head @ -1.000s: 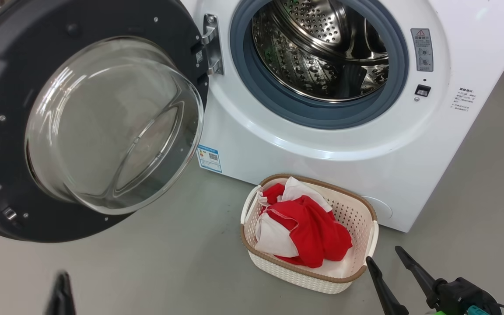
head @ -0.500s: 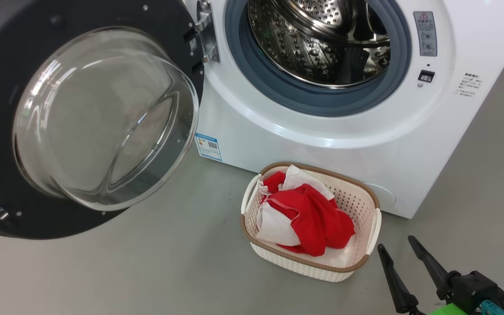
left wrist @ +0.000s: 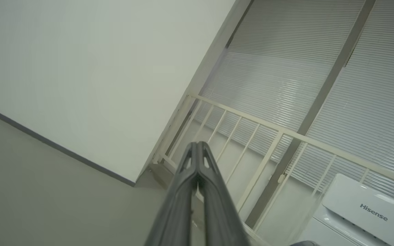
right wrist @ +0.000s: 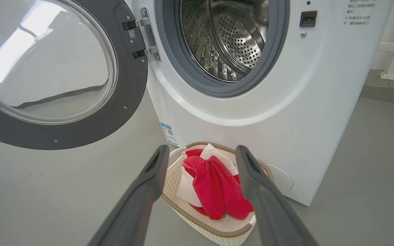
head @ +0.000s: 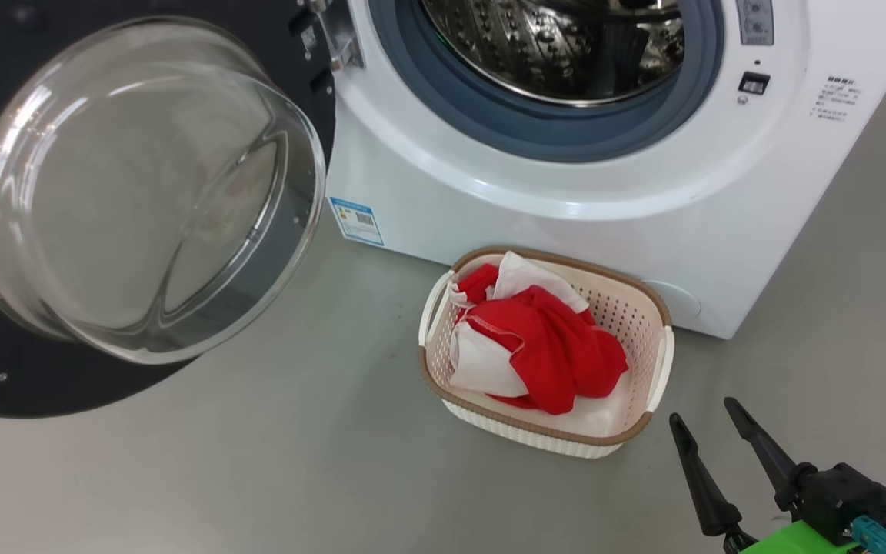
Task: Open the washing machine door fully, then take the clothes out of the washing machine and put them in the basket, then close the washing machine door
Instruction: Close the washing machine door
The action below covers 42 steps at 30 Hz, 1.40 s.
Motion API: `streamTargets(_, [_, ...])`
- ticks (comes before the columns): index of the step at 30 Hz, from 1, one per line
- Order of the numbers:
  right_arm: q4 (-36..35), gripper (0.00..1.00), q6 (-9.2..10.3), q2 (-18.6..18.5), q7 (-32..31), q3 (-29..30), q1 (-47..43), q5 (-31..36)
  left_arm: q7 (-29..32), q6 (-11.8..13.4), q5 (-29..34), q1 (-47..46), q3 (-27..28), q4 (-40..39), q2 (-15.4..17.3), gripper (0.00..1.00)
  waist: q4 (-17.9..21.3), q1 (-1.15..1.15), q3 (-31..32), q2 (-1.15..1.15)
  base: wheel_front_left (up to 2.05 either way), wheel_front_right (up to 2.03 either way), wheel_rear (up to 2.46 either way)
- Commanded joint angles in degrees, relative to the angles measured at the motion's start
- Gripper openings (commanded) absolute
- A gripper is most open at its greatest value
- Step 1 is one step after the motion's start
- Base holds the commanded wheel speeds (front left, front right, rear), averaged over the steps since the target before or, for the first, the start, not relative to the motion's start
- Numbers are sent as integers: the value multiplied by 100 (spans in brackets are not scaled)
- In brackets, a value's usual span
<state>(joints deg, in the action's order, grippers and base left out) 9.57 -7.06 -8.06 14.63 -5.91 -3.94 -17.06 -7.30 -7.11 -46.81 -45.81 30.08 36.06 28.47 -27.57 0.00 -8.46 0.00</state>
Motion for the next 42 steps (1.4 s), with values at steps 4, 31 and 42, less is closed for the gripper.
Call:
streamTargets(4, [-142, 100, -43, -139, 37, -146, 267, 65, 899, -37, -465, -407, -126, 858, 710, 0, 20, 0, -217, 0, 0, 0, 0])
streamTargets(31, [-137, 100, -43, -249, 37, -106, 338, 81, 3911, -37, -2008, 165, -978, 1244, 796, 0, 134, 0, -316, 0, 0, 0, 0])
streamTargets(42, [-87, 100, -43, -61, 37, -15, 106, 56, 4898, -37, -2559, 925, -1530, -51, 842, 0, 122, 0, 194, 0, 0, 0, 0])
